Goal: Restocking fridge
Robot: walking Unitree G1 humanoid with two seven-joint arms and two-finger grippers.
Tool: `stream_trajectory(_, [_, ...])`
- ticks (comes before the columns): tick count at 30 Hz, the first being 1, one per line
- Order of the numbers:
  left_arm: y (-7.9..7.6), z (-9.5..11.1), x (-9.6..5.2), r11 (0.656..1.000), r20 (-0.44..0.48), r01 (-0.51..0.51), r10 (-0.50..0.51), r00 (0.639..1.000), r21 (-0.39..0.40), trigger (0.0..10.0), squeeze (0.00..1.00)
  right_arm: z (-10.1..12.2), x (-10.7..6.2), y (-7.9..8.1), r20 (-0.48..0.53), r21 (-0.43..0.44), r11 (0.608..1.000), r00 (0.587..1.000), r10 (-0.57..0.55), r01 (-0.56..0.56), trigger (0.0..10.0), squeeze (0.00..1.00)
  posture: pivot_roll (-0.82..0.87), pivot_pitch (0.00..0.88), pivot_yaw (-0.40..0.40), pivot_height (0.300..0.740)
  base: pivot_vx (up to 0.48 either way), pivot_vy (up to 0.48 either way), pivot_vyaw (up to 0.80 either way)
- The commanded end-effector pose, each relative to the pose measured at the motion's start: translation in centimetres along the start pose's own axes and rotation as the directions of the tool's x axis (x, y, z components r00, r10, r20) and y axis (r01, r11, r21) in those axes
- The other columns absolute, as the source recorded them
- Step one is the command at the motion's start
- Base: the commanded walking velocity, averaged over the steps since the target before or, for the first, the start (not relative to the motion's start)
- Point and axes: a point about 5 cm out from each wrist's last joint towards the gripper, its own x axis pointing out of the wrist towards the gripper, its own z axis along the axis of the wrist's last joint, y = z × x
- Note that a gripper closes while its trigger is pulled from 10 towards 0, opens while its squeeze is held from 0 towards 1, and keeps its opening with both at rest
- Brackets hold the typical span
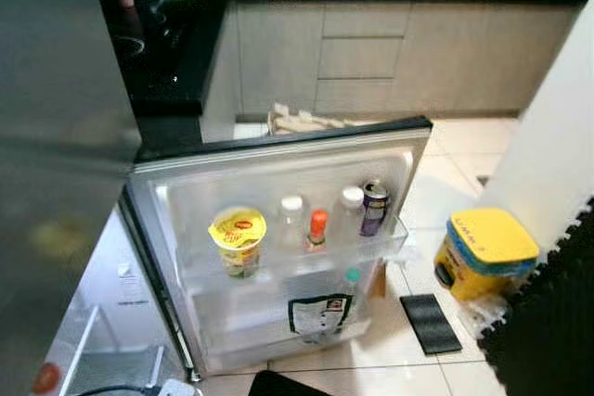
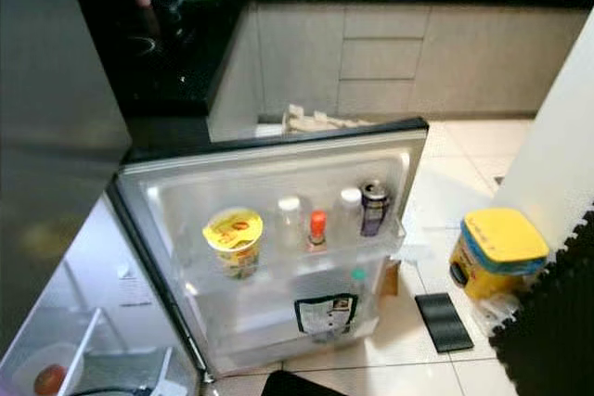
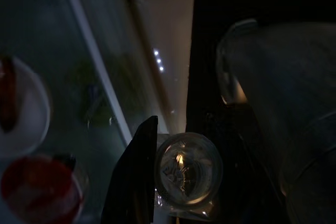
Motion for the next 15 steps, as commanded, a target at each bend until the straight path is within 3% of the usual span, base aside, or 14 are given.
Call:
stream_trajectory(1, [-1.76, -0.48, 0.20, 0.997, -0.020, 0.075, -0.074, 0.997, 0.002, 10.0, 0.00, -0.40, -0.03, -0.01, -0.012, 0.010, 1.000, 1.000, -0.001, 0.001, 10.0, 0.00, 0.02, 0.000, -0.040, 0.740, 0.000, -0.469, 0.00])
stream_trajectory(10, [-1.66, -0.55, 0.18, 0.998, -0.020, 0.057, -0.057, 0.998, -0.010, 10.0, 0.00, -0.37, -0.04, -0.06, -0.011, 0.010, 1.000, 1.000, -0.001, 0.001, 10.0, 0.00, 0.02, 0.000, -0.041, 0.740, 0.000, -0.452, 0.00])
stream_trajectory(15, [-1.53, -0.55, 0.18, 0.999, -0.020, 0.043, -0.043, 0.999, -0.015, 10.0, 0.00, -0.37, -0.04, -0.06, -0.011, 0.010, 1.000, 1.000, -0.001, 0.002, 10.0, 0.00, 0.02, 0.000, -0.041, 0.740, 0.000, 0.000, 0.00])
